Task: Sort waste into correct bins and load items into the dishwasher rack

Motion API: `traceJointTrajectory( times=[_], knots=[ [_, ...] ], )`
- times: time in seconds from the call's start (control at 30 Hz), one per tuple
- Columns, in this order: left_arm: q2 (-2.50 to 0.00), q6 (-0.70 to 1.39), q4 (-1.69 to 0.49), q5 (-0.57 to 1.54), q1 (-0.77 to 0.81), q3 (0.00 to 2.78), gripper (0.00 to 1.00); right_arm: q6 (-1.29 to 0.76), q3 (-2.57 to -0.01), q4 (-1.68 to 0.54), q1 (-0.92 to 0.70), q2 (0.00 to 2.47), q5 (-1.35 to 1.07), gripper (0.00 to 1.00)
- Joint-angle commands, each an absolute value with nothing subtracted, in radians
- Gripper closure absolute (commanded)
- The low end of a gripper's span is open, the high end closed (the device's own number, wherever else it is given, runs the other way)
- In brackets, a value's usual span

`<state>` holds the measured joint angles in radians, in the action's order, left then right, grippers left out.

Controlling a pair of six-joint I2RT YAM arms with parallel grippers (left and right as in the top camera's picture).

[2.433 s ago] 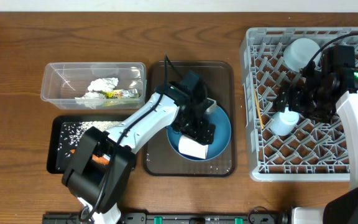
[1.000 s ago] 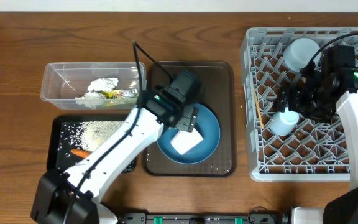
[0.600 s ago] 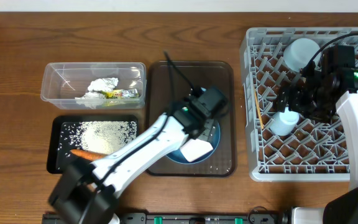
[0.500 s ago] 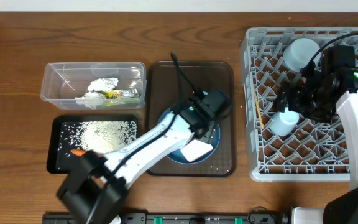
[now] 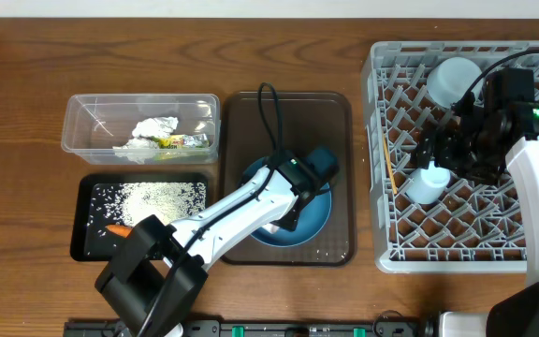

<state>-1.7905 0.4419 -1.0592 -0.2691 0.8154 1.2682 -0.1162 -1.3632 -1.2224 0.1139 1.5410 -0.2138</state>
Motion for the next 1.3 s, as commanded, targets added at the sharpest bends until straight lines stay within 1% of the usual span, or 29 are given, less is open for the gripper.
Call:
traceJointTrajectory(
  times=[0.0, 0.13, 0.3, 0.4, 0.5, 0.53, 0.7, 0.9, 1.0, 1.17, 1.27],
  knots=[
    [-1.790, 0.447, -1.085, -0.334, 0.815, 1.274, 0.15, -0.107, -1.381, -1.223, 0.126, 1.542, -0.225, 0.01],
    [-1.790, 0.447, -1.073, -0.353, 0.815, 1.274, 0.15, -0.107, -1.381, -1.223, 0.126, 1.542, -0.225, 0.01],
    [-1.790, 0.419, -0.962, -0.361, 0.815, 1.274, 0.14, -0.107, -1.381, -1.223, 0.126, 1.542, -0.225, 0.01],
    [-1.790, 0.372, -0.923, -0.361, 0.815, 1.274, 0.04, -0.107, -1.381, -1.223, 0.126, 1.542, -0.225, 0.01],
    [-1.790, 0.317, -0.909, -0.368, 0.815, 1.274, 0.02, -0.107, -1.381, -1.223, 0.126, 1.542, -0.225, 0.01],
    [-1.790, 0.315, -0.911, -0.385, 0.816, 1.274, 0.00, -0.107, -1.381, -1.223, 0.126, 1.542, -0.225, 0.01],
    [-1.790, 0.321, -0.910, -0.488, 0.837, 1.274, 0.01, -0.107, -1.381, -1.223, 0.126, 1.542, -0.225, 0.01],
    [-1.791, 0.427, -0.910, -0.569, 0.877, 1.274, 0.02, -0.107, -1.381, -1.223, 0.126, 1.542, -0.225, 0.01],
    [-1.791, 0.427, -0.903, -0.599, 0.889, 1.274, 0.02, -0.107, -1.381, -1.223, 0.126, 1.542, -0.225, 0.01],
    [-1.791, 0.421, -0.870, -0.599, 0.890, 1.265, 0.02, -0.107, -1.381, -1.223, 0.126, 1.542, -0.225, 0.01],
    [-1.791, 0.421, -0.855, -0.541, 0.890, 1.265, 0.02, -0.107, -1.381, -1.223, 0.126, 1.542, -0.225, 0.01]
  ],
)
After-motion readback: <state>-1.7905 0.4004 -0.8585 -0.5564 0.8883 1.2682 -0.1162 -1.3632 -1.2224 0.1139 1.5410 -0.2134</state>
